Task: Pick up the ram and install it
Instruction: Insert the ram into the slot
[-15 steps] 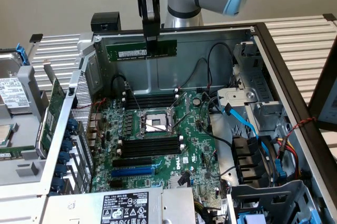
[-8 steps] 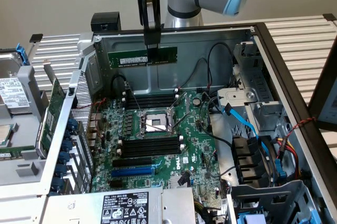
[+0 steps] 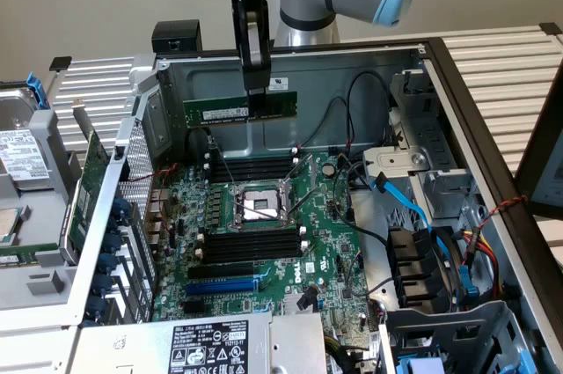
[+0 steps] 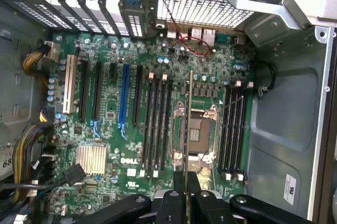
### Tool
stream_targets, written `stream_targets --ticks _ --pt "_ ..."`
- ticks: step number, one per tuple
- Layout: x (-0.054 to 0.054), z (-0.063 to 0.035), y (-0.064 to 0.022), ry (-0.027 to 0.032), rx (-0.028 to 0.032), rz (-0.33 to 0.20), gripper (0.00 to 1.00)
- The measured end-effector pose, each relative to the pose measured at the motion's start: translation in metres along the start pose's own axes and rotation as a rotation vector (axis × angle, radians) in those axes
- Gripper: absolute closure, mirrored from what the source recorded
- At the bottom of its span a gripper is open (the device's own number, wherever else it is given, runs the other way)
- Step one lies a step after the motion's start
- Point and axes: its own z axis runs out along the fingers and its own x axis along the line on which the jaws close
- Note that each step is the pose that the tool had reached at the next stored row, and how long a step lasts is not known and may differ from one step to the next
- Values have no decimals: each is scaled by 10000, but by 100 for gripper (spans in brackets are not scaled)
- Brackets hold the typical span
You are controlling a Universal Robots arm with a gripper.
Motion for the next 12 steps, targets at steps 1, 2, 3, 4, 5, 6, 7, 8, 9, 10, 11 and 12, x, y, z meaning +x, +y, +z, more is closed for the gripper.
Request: stream_targets --ticks 1,2,3,4,5,6,7,8,9,10,11,12 --pt "1 19 0 2 0 0 86" --pt "3 36 0 5 1 0 86" --pt "4 52 1 5 0 -1 86" --pt "6 69 1 5 0 -3 86" --pt "7 94 2 57 -4 -9 86" --pt "8 109 2 79 -5 -10 86" --pt "9 118 3 116 -6 -10 86" --pt "10 135 3 168 -8 -11 86" --pt "11 146 3 196 -11 -13 86" --pt "13 159 3 212 -12 -14 86" --pt "14 174 4 232 -13 -13 86" --pt "15 189 4 250 -13 -14 86"
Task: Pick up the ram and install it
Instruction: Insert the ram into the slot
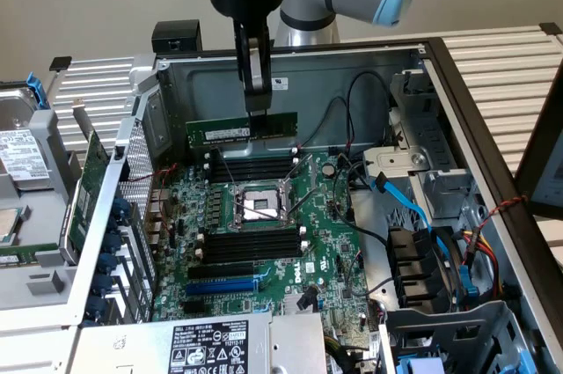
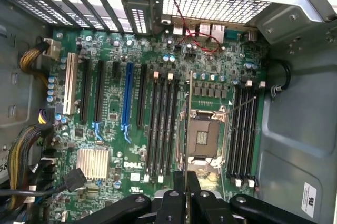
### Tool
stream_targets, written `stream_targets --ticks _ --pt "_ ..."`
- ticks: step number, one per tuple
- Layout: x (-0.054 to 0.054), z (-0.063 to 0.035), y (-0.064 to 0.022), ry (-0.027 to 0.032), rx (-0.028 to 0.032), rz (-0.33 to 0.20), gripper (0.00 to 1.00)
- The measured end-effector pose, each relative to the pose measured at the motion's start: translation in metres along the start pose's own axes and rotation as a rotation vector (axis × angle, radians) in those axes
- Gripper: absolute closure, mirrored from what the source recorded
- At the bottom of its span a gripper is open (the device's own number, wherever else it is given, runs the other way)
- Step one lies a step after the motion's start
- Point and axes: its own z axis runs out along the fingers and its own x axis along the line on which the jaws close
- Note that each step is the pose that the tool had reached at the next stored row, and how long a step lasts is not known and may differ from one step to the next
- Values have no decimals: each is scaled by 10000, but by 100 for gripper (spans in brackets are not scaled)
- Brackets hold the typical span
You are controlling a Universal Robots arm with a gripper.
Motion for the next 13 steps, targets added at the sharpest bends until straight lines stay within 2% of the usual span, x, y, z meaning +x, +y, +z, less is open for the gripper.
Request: stream_targets --ticks 8,13 --pt "6 93 -1 119 -12 -2 86" --pt "22 117 0 244 -19 14 86"
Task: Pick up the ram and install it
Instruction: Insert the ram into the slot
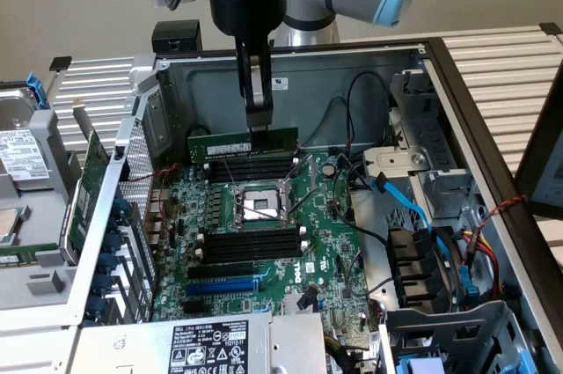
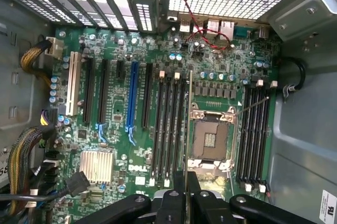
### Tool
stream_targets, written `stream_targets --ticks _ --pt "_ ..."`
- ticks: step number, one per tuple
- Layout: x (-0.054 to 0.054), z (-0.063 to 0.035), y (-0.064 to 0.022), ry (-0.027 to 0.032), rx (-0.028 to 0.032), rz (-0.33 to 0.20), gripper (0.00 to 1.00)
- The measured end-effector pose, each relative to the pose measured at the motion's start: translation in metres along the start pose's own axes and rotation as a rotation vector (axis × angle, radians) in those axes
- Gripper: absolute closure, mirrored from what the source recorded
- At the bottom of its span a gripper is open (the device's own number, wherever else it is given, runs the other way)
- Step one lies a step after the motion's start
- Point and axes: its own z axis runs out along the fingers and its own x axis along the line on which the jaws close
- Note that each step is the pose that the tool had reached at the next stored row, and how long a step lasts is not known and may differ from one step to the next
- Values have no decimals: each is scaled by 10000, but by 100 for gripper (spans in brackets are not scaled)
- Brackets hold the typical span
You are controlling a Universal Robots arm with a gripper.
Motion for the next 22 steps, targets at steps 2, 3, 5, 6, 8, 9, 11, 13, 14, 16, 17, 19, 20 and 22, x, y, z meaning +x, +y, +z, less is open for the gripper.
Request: stream_targets --ticks 2,3,5,6,8,9,11,13,14,16,17,19,20,22 --pt "6 9 -1 42 -1 15 86" --pt "7 18 -6 67 -3 23 86" --pt "9 43 -18 93 -3 38 86" --pt "10 58 -23 101 -2 46 86" --pt "10 92 -24 107 -2 57 86" --pt "11 107 -24 113 -2 63 86" --pt "13 139 -24 127 -3 77 86" --pt "14 174 -24 135 -3 93 86" --pt "14 191 -23 135 -2 102 86" --pt "16 228 -23 140 -2 118 86" --pt "16 245 -23 144 -1 126 86" --pt "17 274 -24 160 -1 146 86" --pt "18 288 -24 167 -2 161 86" --pt "20 316 -25 182 -2 192 86"
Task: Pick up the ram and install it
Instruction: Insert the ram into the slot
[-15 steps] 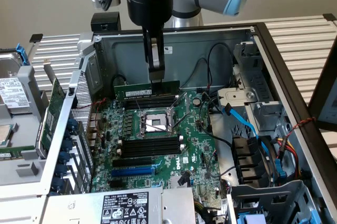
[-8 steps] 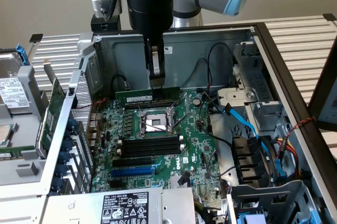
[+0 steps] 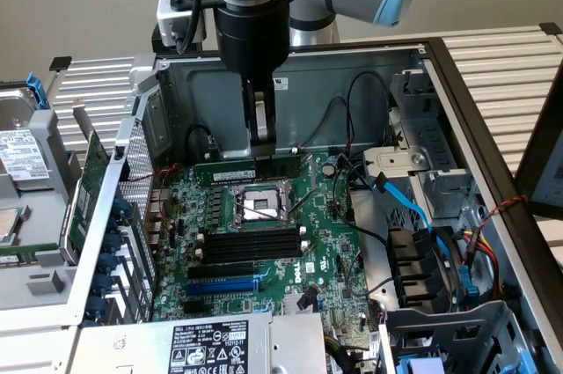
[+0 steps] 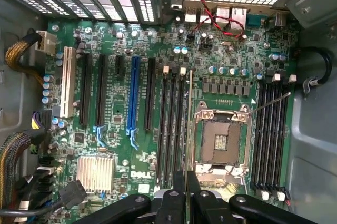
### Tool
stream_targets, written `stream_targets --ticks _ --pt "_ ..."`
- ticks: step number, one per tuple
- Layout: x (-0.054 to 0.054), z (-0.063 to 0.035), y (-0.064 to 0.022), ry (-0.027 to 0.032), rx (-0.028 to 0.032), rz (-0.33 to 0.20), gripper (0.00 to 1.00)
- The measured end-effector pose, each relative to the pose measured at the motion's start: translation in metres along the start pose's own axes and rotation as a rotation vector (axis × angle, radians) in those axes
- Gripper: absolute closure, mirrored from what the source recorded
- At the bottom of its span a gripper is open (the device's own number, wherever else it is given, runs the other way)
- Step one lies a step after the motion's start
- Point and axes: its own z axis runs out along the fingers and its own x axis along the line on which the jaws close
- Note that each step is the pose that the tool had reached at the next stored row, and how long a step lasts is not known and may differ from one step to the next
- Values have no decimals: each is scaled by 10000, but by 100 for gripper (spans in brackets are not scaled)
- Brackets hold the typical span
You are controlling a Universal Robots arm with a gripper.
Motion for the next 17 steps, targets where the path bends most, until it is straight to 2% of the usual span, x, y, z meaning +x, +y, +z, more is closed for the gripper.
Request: stream_targets --ticks 11,17 --pt "14 150 3 80 2 208 86" --pt "44 211 5 90 3 225 86"
